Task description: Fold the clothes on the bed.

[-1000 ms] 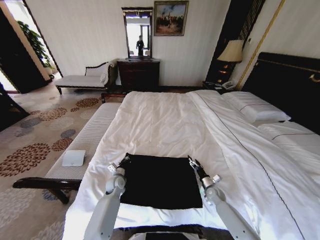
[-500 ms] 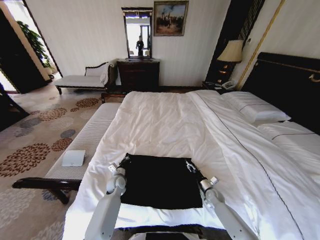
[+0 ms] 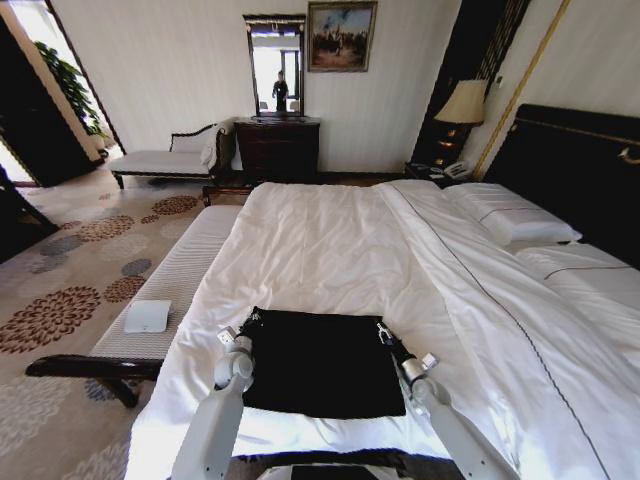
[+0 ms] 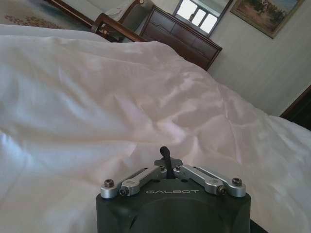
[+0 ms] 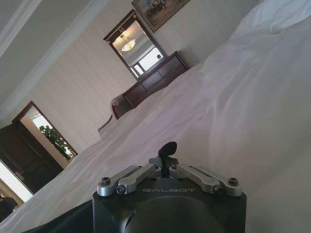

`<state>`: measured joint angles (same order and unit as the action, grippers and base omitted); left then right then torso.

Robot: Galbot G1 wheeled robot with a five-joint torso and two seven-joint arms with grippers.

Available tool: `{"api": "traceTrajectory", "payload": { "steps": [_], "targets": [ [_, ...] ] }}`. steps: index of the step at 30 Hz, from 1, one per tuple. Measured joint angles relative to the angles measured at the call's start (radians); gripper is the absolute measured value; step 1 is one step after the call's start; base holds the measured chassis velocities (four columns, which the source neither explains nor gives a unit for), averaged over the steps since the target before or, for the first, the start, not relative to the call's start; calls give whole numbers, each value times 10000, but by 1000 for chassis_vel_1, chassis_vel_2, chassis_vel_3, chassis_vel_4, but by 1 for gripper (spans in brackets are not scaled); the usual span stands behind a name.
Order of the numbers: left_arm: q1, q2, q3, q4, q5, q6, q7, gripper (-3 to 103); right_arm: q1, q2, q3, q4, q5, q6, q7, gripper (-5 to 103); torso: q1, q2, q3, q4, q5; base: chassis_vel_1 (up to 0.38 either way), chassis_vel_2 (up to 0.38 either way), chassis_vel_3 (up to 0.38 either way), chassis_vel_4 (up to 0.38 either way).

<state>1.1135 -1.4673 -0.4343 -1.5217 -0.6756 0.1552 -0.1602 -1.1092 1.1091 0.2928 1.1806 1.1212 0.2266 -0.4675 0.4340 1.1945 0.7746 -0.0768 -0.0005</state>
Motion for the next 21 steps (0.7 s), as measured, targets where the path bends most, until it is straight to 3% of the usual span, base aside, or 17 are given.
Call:
{"api": "traceTrajectory", "payload": {
  "steps": [6, 15, 21],
  "targets": [
    [186, 23, -141, -547, -104, -5, -3, 0, -392, -117, 324, 1069, 189, 483, 234, 1, 0, 0, 0, 0, -1, 0, 0, 0, 0],
    [1391, 362, -503, -4145, -1202, 12, 7, 0, -2464, -522, 1586, 5416, 932, 974, 678, 1, -1, 1, -1, -1, -2, 0, 0, 0, 0],
    [2488, 649, -823, -5868, -1527, 82, 91, 0, -3459, -335, 2221, 7327, 698, 1080, 982, 1, -1, 2, -2, 1, -3, 0, 0, 0, 0]
  ]
}}
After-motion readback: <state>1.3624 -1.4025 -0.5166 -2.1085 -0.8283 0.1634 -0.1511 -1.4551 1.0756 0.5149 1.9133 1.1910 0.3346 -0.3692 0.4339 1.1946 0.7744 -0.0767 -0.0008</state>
